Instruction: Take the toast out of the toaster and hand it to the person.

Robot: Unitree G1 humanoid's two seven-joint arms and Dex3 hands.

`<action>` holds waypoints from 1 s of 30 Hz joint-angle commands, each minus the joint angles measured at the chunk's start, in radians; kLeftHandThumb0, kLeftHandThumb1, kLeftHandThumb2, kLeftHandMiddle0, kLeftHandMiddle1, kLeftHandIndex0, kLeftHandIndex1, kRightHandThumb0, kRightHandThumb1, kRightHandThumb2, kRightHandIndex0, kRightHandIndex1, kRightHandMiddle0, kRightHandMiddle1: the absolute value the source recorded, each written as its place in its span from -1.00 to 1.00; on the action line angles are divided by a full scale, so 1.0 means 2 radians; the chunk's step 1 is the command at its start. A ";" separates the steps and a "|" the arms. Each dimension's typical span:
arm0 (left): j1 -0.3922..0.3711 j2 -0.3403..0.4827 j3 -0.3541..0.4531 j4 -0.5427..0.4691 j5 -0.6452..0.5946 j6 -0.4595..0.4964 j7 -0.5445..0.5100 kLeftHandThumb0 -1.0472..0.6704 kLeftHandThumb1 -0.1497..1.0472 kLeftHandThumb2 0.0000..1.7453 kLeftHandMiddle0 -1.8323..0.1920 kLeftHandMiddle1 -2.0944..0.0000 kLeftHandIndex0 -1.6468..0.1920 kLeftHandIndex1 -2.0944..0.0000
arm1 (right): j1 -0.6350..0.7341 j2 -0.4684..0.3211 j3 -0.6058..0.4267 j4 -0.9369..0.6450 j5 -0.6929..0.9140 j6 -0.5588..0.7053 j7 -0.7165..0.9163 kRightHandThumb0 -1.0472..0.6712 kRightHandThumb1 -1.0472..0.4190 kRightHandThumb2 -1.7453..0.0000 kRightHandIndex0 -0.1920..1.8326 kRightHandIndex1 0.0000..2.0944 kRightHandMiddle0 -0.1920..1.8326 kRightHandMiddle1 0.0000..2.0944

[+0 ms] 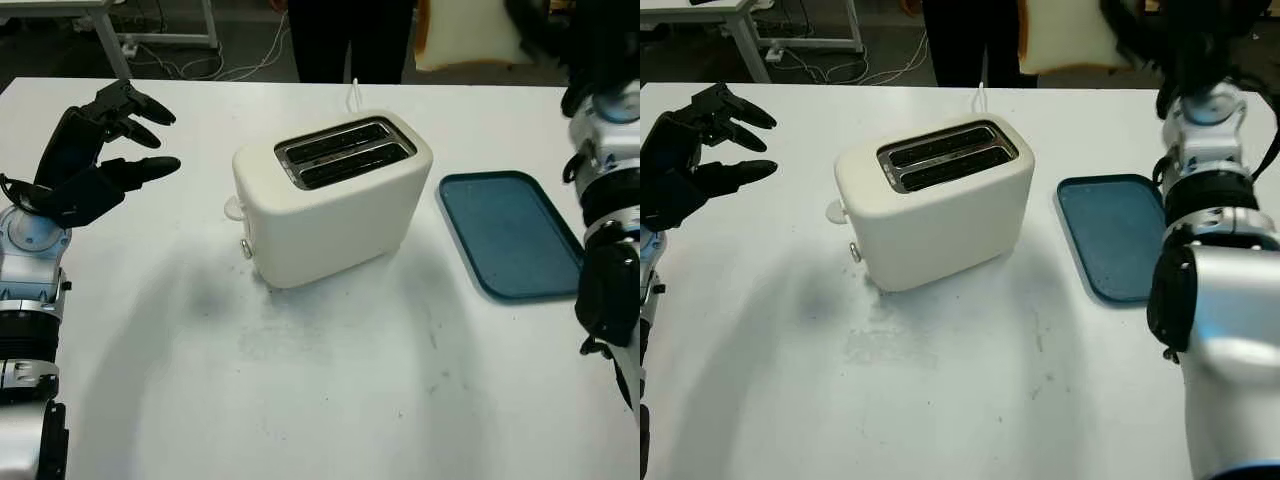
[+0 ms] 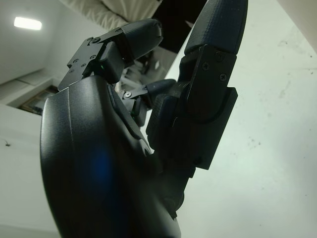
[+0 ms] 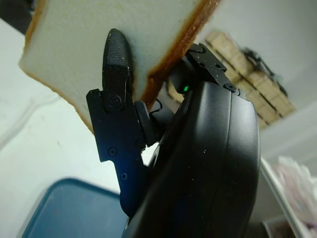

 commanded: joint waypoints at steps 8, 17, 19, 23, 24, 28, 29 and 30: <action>0.011 -0.004 -0.002 0.001 -0.002 0.002 -0.002 -0.95 0.79 -0.95 0.45 -0.27 0.47 -0.18 | 0.017 0.028 0.001 0.019 -0.012 0.029 -0.082 0.03 -0.83 0.51 -0.10 0.67 -0.42 0.67; 0.011 -0.003 -0.006 0.009 0.002 -0.007 0.001 -0.94 0.79 -0.94 0.45 -0.26 0.48 -0.18 | 0.029 0.068 -0.056 0.030 0.040 0.054 -0.071 0.05 -0.83 0.44 -0.11 0.67 -0.43 0.67; 0.011 -0.004 -0.006 0.008 0.001 -0.005 0.000 -0.94 0.79 -0.95 0.45 -0.26 0.47 -0.18 | 0.035 0.075 -0.063 0.031 0.046 0.051 -0.067 0.03 -0.83 0.48 -0.10 0.67 -0.41 0.67; 0.012 -0.005 -0.006 0.009 0.001 -0.006 0.002 -0.95 0.79 -0.95 0.44 -0.26 0.47 -0.18 | 0.040 0.082 -0.059 0.033 0.038 0.053 -0.066 0.05 -0.83 0.49 -0.07 0.67 -0.39 0.67; 0.012 -0.005 -0.006 0.010 0.000 -0.007 0.001 -0.95 0.79 -0.95 0.44 -0.26 0.47 -0.17 | 0.040 0.084 -0.059 0.034 0.037 0.057 -0.068 0.04 -0.83 0.49 -0.07 0.67 -0.37 0.67; 0.013 -0.005 -0.006 0.009 0.002 -0.004 0.004 -0.95 0.78 -0.96 0.44 -0.26 0.46 -0.17 | 0.042 0.090 -0.055 0.036 0.033 0.061 -0.076 0.04 -0.83 0.52 -0.10 0.67 -0.40 0.67; 0.014 -0.006 -0.006 0.008 0.002 -0.004 0.004 -0.95 0.78 -0.96 0.44 -0.26 0.46 -0.17 | 0.042 0.091 -0.054 0.036 0.033 0.064 -0.076 0.04 -0.83 0.52 -0.12 0.67 -0.41 0.67; 0.014 -0.005 -0.006 0.009 0.003 -0.005 0.004 -0.95 0.78 -0.96 0.44 -0.25 0.46 -0.17 | 0.043 0.092 -0.055 0.037 0.033 0.065 -0.076 0.04 -0.83 0.52 -0.13 0.67 -0.43 0.67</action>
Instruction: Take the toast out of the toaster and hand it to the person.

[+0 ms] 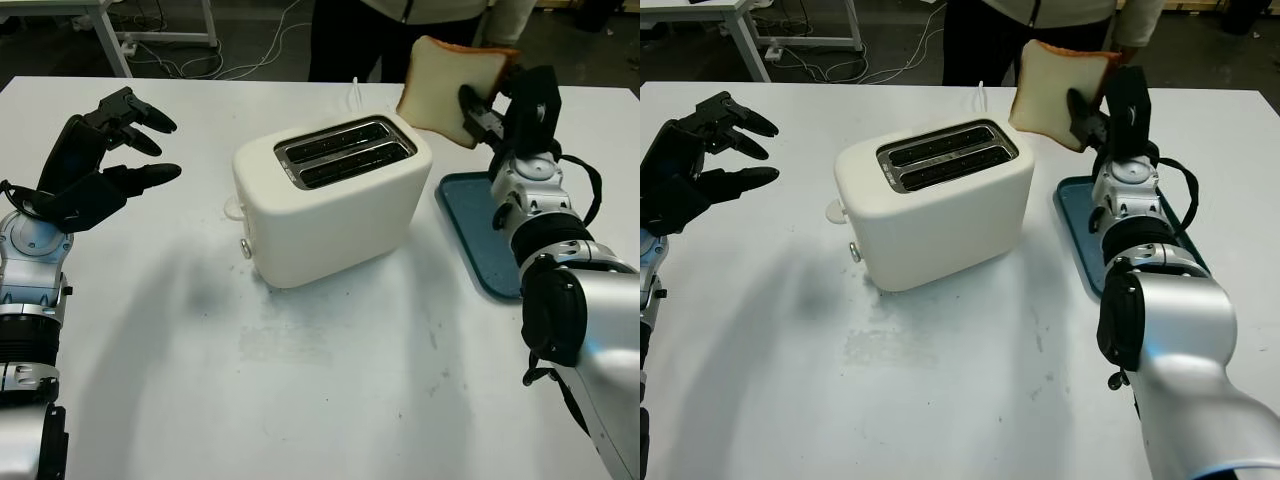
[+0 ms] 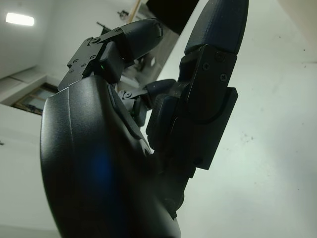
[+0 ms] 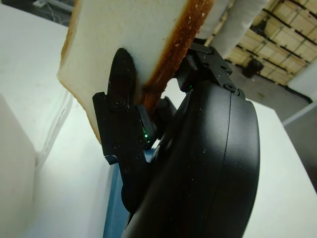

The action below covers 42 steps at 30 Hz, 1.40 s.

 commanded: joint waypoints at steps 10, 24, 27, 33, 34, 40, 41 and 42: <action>0.007 -0.004 -0.003 0.005 0.003 -0.008 0.003 -0.94 0.78 -0.98 0.41 -0.23 0.44 -0.16 | 0.012 0.012 -0.005 0.003 -0.006 -0.006 0.001 0.06 -0.83 0.53 -0.07 0.67 -0.34 0.67; 0.005 -0.003 -0.003 0.009 0.001 -0.009 0.002 -0.96 0.79 -0.97 0.40 -0.22 0.43 -0.15 | 0.007 0.010 -0.001 0.003 -0.010 0.002 -0.004 0.04 -0.83 0.54 -0.13 0.67 -0.42 0.67; 0.003 -0.002 -0.003 0.013 0.001 -0.015 0.001 -0.96 0.79 -0.96 0.40 -0.23 0.43 -0.16 | 0.008 0.008 0.003 0.002 -0.014 -0.002 -0.004 0.05 -0.83 0.54 -0.12 0.67 -0.43 0.67; 0.002 -0.002 -0.004 0.014 0.003 -0.017 0.002 -0.97 0.79 -0.96 0.41 -0.23 0.44 -0.16 | 0.006 0.008 0.008 0.001 -0.018 -0.007 -0.009 0.06 -0.83 0.54 -0.11 0.67 -0.42 0.67; 0.003 -0.002 -0.004 0.013 0.003 -0.014 0.001 -0.97 0.79 -0.96 0.41 -0.23 0.44 -0.16 | 0.006 0.007 0.009 0.001 -0.018 -0.009 -0.007 0.07 -0.83 0.53 -0.10 0.67 -0.40 0.67; 0.002 -0.001 -0.006 0.012 0.005 -0.014 0.003 -0.97 0.79 -0.96 0.41 -0.24 0.44 -0.17 | 0.006 0.007 0.011 0.001 -0.021 -0.007 -0.006 0.03 -0.83 0.55 -0.10 0.67 -0.39 0.67; 0.002 -0.002 -0.006 0.011 0.005 -0.012 0.003 -0.97 0.79 -0.96 0.41 -0.24 0.44 -0.18 | 0.006 0.008 0.011 0.001 -0.021 -0.006 -0.006 0.02 -0.83 0.55 -0.10 0.67 -0.40 0.67; 0.003 -0.003 -0.006 0.010 0.004 -0.010 0.004 -0.97 0.78 -0.97 0.40 -0.24 0.44 -0.18 | 0.006 0.008 0.012 0.001 -0.022 -0.006 -0.007 0.02 -0.83 0.55 -0.10 0.67 -0.40 0.67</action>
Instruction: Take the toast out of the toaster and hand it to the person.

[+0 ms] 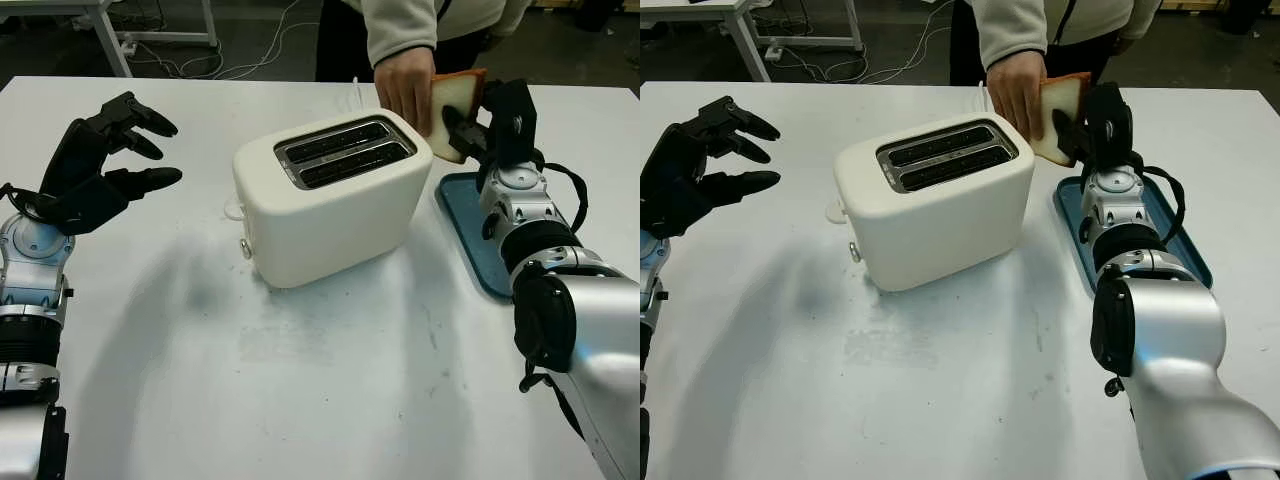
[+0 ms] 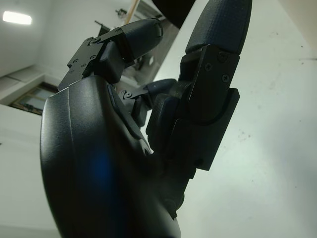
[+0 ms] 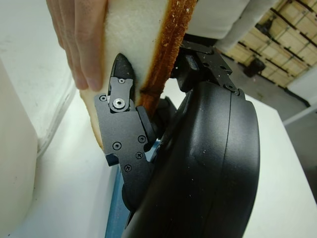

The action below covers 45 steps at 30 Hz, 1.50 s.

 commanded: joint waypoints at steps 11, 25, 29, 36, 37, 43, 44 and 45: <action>0.006 -0.002 -0.001 -0.001 0.001 -0.005 0.001 -0.97 0.79 -0.97 0.41 -0.24 0.45 -0.17 | 0.004 -0.030 0.110 -0.006 -0.104 -0.014 0.071 -0.89 -0.83 0.66 -0.76 -0.91 -0.77 -0.93; 0.013 -0.002 0.003 -0.010 -0.007 -0.006 -0.003 -0.96 0.79 -0.96 0.41 -0.23 0.45 -0.16 | 0.089 -0.070 0.089 -0.100 -0.076 -0.110 0.038 -0.76 -0.83 0.60 -0.81 -1.00 -0.81 -1.00; 0.025 -0.004 0.003 -0.029 -0.006 0.003 -0.002 -0.97 0.78 -0.96 0.42 -0.23 0.46 -0.16 | 0.158 -0.075 0.073 -0.188 -0.054 -0.134 0.038 -0.65 -0.83 0.70 -0.78 -0.99 -0.80 -1.00; 0.100 -0.035 0.025 -0.117 -0.030 0.035 0.016 -0.92 0.77 -0.98 0.43 -0.21 0.46 -0.13 | 0.342 -0.014 0.057 -0.433 -0.012 -0.125 0.022 -0.57 -0.83 0.58 -0.76 -0.98 -0.74 -0.97; 0.118 -0.050 0.028 -0.131 -0.031 0.030 0.029 -0.91 0.78 -0.98 0.44 -0.21 0.47 -0.13 | 0.376 0.002 0.062 -0.478 -0.012 -0.118 0.020 -0.55 -0.83 0.56 -0.76 -0.98 -0.74 -0.98; 0.196 -0.146 0.035 -0.190 -0.046 0.021 0.090 -0.91 0.78 -0.96 0.49 -0.20 0.50 -0.12 | 0.509 0.076 0.093 -0.661 0.023 -0.050 0.037 -0.53 -0.83 0.47 -0.77 -0.99 -0.74 -0.99; 0.204 -0.157 0.035 -0.193 -0.042 0.015 0.099 -0.91 0.79 -0.93 0.50 -0.21 0.52 -0.13 | 0.520 0.085 0.098 -0.670 0.021 -0.058 0.036 -0.47 -0.83 0.47 -0.79 -1.00 -0.77 -0.99; 0.212 -0.167 0.034 -0.197 -0.041 0.013 0.105 -0.91 0.79 -0.90 0.53 -0.24 0.56 -0.16 | 0.531 0.096 0.102 -0.676 0.019 -0.066 0.033 -0.42 -0.83 0.47 -0.79 -0.99 -0.78 -1.00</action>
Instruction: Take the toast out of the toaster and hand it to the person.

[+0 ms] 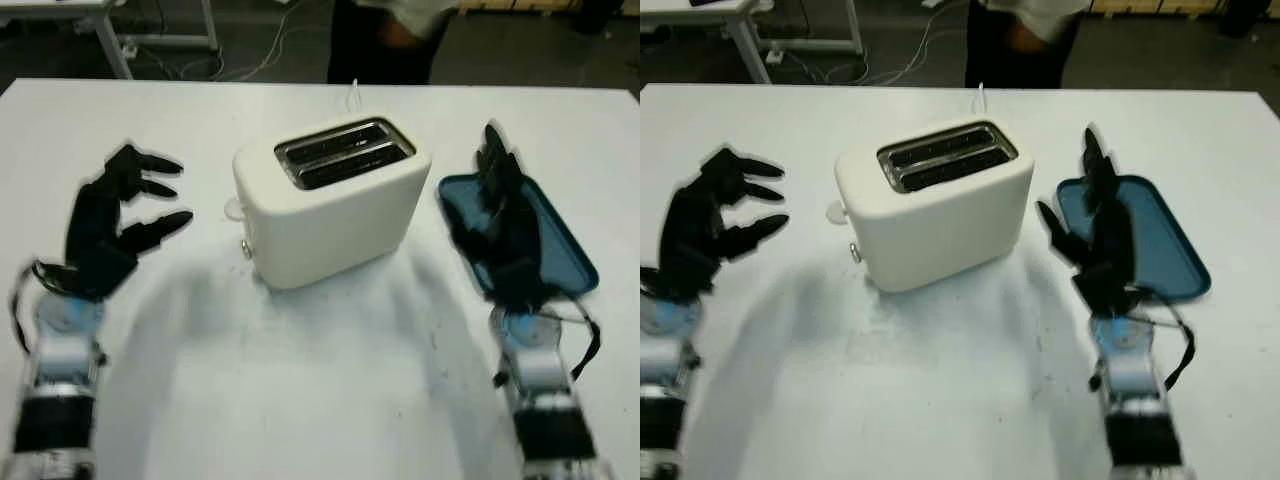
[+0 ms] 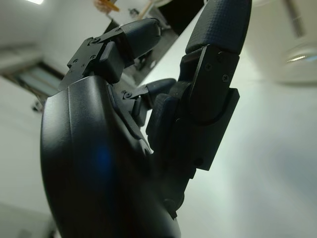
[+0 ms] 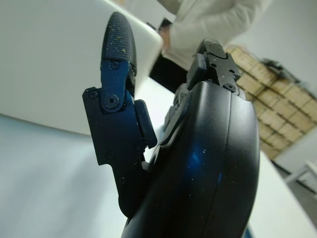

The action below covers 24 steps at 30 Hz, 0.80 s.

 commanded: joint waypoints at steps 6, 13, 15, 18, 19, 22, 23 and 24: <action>0.064 -0.065 -0.014 -0.051 -0.007 0.021 0.028 -0.93 0.79 -0.88 0.68 -0.31 0.71 -0.24 | 0.078 0.074 0.036 -0.042 -0.008 -0.015 -0.024 -0.36 -0.83 0.47 -0.79 -0.99 -0.78 -0.99; 0.070 -0.091 -0.030 -0.033 -0.015 0.051 0.015 -1.00 0.79 -0.92 0.81 -0.41 0.79 -0.30 | 0.083 0.097 0.043 -0.007 -0.027 -0.001 -0.040 -0.35 -0.83 0.53 -0.77 -0.99 -0.77 -0.99; 0.071 -0.098 -0.032 -0.025 -0.017 0.045 0.015 -1.00 0.79 -0.92 0.81 -0.42 0.79 -0.31 | 0.082 0.098 0.042 0.001 -0.034 0.005 -0.045 -0.34 -0.83 0.53 -0.77 -0.99 -0.77 -0.99; 0.071 -0.108 -0.035 -0.015 -0.017 0.038 0.019 -1.00 0.79 -0.91 0.81 -0.41 0.79 -0.30 | 0.082 0.098 0.043 0.006 -0.041 0.011 -0.048 -0.30 -0.83 0.51 -0.76 -0.98 -0.76 -0.99; 0.070 -0.110 -0.035 -0.008 -0.014 0.034 0.021 -1.00 0.79 -0.92 0.81 -0.41 0.78 -0.30 | 0.084 0.099 0.043 0.003 -0.043 0.020 -0.048 -0.31 -0.83 0.50 -0.76 -0.98 -0.76 -0.99; 0.062 -0.104 -0.037 0.010 0.006 0.023 0.030 -1.00 0.79 -0.83 0.81 -0.46 0.79 -0.34 | 0.087 0.100 0.046 -0.003 -0.041 0.041 -0.045 -0.32 -0.83 0.50 -0.77 -0.99 -0.76 -0.99; 0.060 -0.105 -0.036 0.015 0.006 0.018 0.030 -1.00 0.79 -0.82 0.81 -0.48 0.79 -0.36 | 0.088 0.101 0.047 -0.006 -0.040 0.049 -0.045 -0.33 -0.83 0.50 -0.77 -0.99 -0.76 -0.99; 0.056 -0.105 -0.035 0.022 0.003 0.011 0.028 -1.00 0.79 -0.82 0.81 -0.49 0.79 -0.37 | 0.089 0.103 0.047 -0.009 -0.038 0.055 -0.045 -0.33 -0.83 0.50 -0.77 -0.99 -0.77 -1.00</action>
